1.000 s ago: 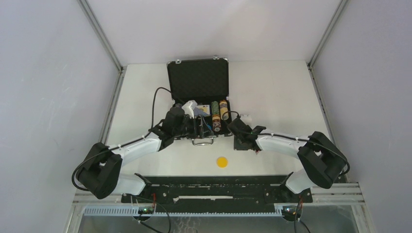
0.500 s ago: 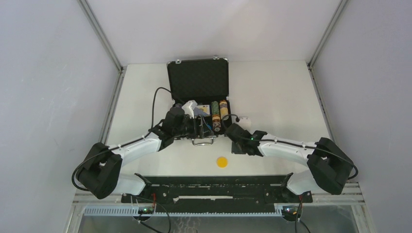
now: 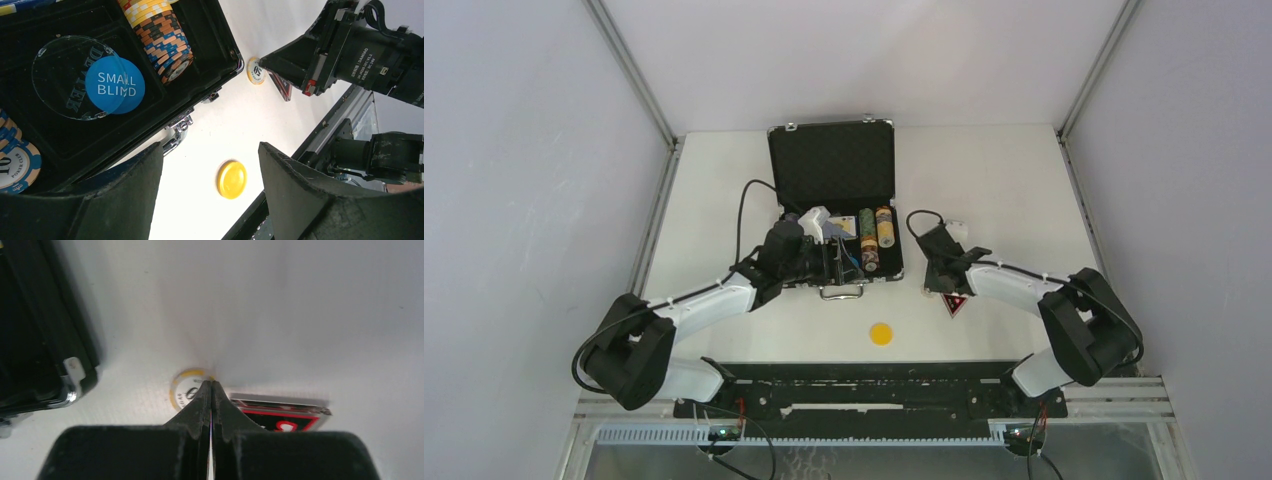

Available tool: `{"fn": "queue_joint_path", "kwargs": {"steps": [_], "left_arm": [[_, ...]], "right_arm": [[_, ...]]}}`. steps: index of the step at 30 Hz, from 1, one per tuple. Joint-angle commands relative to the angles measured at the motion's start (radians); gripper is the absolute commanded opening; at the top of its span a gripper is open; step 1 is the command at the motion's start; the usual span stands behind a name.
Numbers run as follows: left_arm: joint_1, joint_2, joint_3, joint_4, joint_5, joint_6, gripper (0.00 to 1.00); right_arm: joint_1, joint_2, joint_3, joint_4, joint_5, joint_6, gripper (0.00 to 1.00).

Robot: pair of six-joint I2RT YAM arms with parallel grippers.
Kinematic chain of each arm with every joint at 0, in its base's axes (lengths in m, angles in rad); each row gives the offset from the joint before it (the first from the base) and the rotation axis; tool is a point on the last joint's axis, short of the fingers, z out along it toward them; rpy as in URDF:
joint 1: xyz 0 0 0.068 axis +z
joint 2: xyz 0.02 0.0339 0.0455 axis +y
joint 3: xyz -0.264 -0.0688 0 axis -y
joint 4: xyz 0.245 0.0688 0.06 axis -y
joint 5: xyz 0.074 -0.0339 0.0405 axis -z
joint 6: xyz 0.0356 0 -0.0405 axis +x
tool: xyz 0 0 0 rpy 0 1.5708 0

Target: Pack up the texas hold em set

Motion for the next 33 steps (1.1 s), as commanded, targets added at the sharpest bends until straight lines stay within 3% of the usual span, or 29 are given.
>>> {"fn": "queue_joint_path", "kwargs": {"steps": [1, 8, 17, 33], "left_arm": [[0.006, -0.022, 0.008, 0.013, -0.006, 0.021, 0.74], [0.005, -0.031, 0.004, 0.012, 0.003, 0.017, 0.74], [0.005, -0.042, -0.001, 0.011, 0.009, 0.010, 0.75], [0.004, -0.028, -0.004, 0.021, 0.031, -0.004, 0.74]], "right_arm": [[0.040, 0.033, 0.017, 0.042, -0.014, -0.013, 0.00], [0.123, 0.056, -0.013, 0.045, -0.009, 0.051, 0.00], [0.228, -0.034, -0.094, -0.007, 0.010, 0.154, 0.00], [0.542, -0.065, -0.099, -0.085, 0.042, 0.375, 0.00]]}}
